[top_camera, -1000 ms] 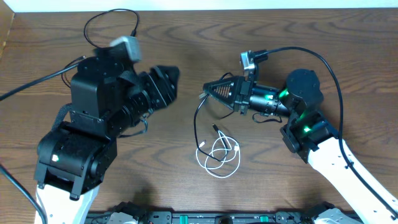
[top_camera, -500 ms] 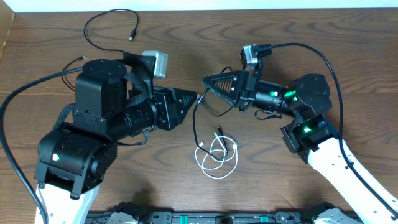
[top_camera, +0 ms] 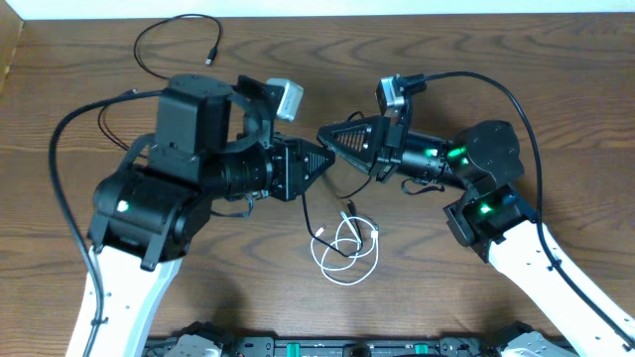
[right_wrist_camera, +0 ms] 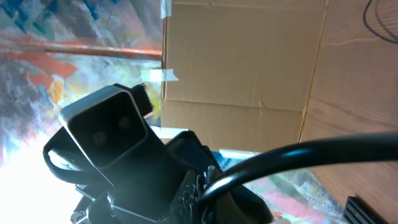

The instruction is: Untangle cables

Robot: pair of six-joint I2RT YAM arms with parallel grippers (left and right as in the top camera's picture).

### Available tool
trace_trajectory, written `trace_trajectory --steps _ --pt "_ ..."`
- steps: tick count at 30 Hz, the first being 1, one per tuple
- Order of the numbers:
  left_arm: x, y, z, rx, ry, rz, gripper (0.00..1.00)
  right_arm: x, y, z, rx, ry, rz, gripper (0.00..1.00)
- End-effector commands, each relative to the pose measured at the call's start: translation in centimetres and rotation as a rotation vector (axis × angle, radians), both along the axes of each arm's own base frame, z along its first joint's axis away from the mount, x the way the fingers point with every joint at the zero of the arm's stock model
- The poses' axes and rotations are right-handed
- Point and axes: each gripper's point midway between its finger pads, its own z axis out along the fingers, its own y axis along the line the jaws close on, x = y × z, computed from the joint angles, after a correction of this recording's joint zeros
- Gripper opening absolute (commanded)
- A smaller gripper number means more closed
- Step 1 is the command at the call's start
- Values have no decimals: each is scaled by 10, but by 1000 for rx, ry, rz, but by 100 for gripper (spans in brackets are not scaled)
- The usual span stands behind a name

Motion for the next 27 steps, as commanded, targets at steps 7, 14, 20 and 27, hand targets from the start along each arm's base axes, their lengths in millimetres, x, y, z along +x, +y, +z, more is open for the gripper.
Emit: trace_trajectory --steps 7,14,20,27 --pt "-5 0 16 -23 -69 -18 25 7 -12 4 -3 -18 -36 1" --pt "-11 7 29 -27 -132 4 25 7 -12 3 -6 -17 -36 1" --pt "-9 6 22 -16 -104 5 25 7 -12 3 -6 -17 -32 1" --pt "-5 4 5 12 -30 4 25 7 -12 3 -6 -17 -32 1"
